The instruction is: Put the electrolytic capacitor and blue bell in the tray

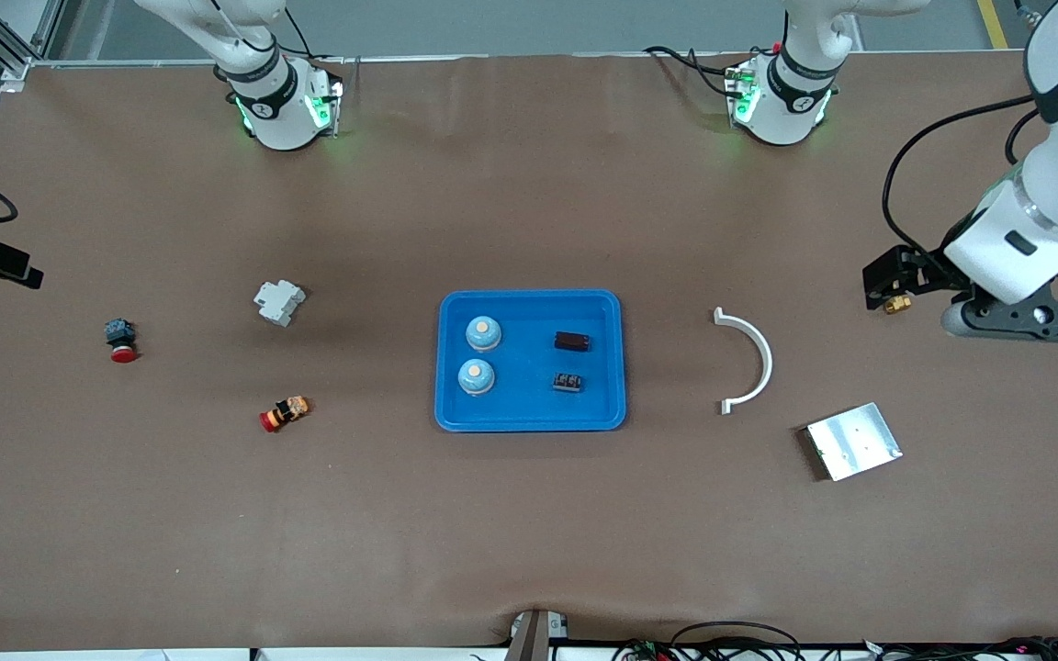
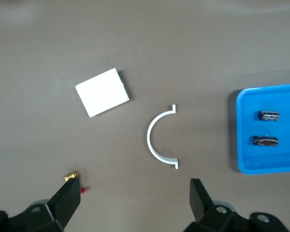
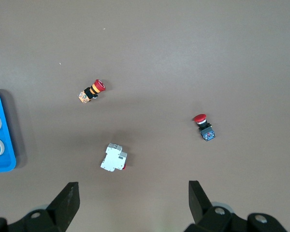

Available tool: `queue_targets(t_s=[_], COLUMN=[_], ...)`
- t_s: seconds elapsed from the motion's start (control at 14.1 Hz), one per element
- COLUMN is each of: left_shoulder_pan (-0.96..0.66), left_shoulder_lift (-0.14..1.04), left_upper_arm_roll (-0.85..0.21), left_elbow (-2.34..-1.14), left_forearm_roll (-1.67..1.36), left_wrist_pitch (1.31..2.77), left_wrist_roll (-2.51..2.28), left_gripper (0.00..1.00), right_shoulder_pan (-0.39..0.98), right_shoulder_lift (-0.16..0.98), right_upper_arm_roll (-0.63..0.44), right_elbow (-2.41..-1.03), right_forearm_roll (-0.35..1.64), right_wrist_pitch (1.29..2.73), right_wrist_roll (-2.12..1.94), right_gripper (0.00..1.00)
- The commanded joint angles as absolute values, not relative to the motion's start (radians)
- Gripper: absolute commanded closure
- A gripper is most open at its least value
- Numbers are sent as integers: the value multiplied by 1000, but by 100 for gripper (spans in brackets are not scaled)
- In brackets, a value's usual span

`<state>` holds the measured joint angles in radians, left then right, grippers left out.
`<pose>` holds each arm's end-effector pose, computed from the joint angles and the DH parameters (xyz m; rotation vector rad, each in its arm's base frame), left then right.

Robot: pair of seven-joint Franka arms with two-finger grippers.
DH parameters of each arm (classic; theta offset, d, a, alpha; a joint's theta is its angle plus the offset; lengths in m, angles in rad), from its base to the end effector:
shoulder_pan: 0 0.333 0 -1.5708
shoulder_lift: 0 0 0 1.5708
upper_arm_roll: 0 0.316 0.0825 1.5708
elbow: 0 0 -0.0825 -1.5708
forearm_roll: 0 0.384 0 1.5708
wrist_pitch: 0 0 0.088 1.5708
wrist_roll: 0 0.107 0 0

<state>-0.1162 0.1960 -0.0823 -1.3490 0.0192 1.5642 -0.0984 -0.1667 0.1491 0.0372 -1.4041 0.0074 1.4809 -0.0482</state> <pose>0.6035 -0.1137 0.6143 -3.1374 0.1539 -0.0316 0.5860 -0.0772 0.6095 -3.1178 0.1265 0.1105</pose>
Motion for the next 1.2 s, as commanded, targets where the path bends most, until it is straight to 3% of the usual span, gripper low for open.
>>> queue_targets(t_s=[0.0, 1.13], left_shoulder_pan=[-127, -120], left_shoulder_lift=[161, 153], left_upper_arm_roll=[-67, -72], left_elbow=[-1381, -1370], left_forearm_roll=[-8, -34], left_wrist_pitch=[1557, 1557], left_wrist_roll=[-92, -126], left_gripper=[0, 0], right_shoulder_pan=[-178, -161], right_shoulder_lift=[124, 117], right_upper_arm_roll=[46, 49], right_elbow=[-1424, -1425], right_forearm_roll=[20, 18], right_wrist_pitch=[1480, 1479], right_wrist_roll=[-60, -58], right_gripper=[0, 0])
